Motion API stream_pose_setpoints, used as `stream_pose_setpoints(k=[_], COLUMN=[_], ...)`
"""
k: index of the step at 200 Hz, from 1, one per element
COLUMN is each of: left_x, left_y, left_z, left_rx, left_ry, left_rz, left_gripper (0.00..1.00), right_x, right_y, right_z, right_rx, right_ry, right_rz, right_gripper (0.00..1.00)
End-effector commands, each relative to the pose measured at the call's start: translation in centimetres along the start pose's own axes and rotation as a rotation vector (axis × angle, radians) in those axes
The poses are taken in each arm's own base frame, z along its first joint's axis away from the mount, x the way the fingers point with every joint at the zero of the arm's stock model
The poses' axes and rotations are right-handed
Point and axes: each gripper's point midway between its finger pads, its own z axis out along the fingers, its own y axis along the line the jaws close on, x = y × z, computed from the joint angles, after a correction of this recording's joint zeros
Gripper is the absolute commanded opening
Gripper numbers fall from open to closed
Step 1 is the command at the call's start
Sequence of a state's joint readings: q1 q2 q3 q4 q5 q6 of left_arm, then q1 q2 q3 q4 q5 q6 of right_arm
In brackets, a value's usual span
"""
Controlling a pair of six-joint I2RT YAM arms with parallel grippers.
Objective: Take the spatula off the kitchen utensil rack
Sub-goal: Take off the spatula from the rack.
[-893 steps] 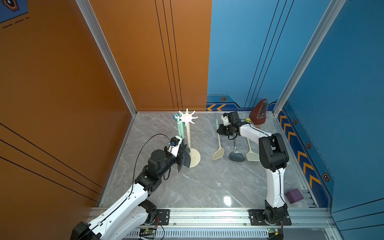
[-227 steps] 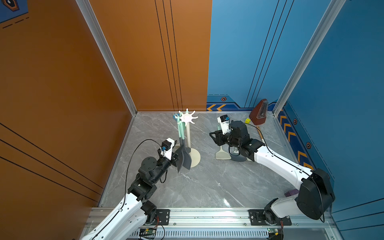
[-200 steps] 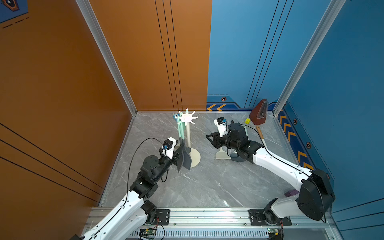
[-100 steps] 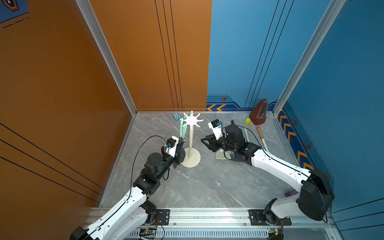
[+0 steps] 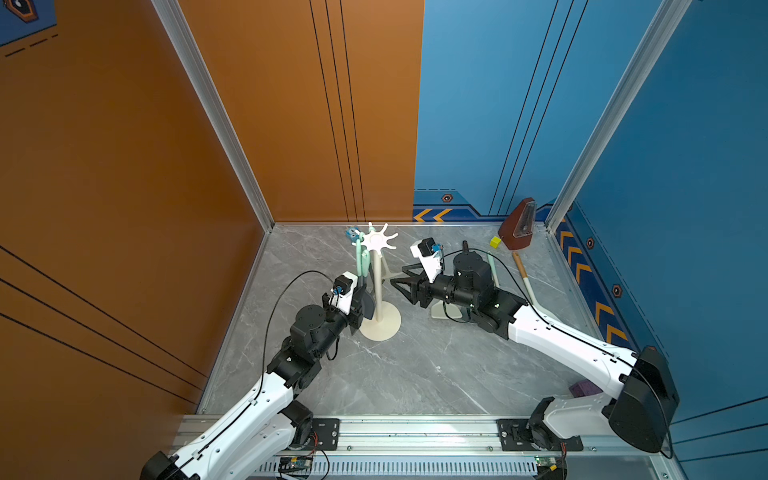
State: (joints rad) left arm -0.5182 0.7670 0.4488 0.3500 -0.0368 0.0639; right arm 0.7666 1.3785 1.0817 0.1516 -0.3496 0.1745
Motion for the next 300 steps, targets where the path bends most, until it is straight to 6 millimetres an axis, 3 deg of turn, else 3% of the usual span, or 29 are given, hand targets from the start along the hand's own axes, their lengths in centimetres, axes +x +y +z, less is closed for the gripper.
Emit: stream_pose_setpoints(k=[1,66,108,138,195,266,300], left_x=[-2.2,-2.5,-3.2,-3.6,-4.6,-5.1,-5.8], left_y=[-0.1,0.1,0.7,0.9,1.0,1.7,2.4], left_z=[-0.3,-0.9,-1.6,-1.4,-0.5,-0.7,-1.6], left_rx=[0.007,-0.003,-0.031,-0.036,-0.019,-0.044,-0.088], left_ry=[-0.07,-0.09,-0.12,-0.13,-0.142,-0.155,-0.183], left_rz=[0.014,0.007,0.005,0.004,0.018,0.011,0.001], left_gripper=[0.22,0.29,0.32,0.31,0.23,0.0,0.0], right_x=[-2.3,-3.1,-3.2,-2.6,-1.8,-1.4,-1.4], right_y=[1.2,1.3,1.0,0.8,0.8,0.2,-0.3], right_z=[0.6,4.4,5.5,6.1,6.7,7.0,7.0], right_rx=[-0.049,-0.08,-0.083,-0.086,-0.099,-0.081,-0.064], right_ry=[-0.062,-0.077,-0.086,-0.073,-0.044,-0.028,-0.027], right_rz=[-0.072,-0.143,-0.157,-0.159,-0.165,-0.155,-0.15], right_gripper=[0.59,0.58,0.57,0.51,0.37,0.33,0.33])
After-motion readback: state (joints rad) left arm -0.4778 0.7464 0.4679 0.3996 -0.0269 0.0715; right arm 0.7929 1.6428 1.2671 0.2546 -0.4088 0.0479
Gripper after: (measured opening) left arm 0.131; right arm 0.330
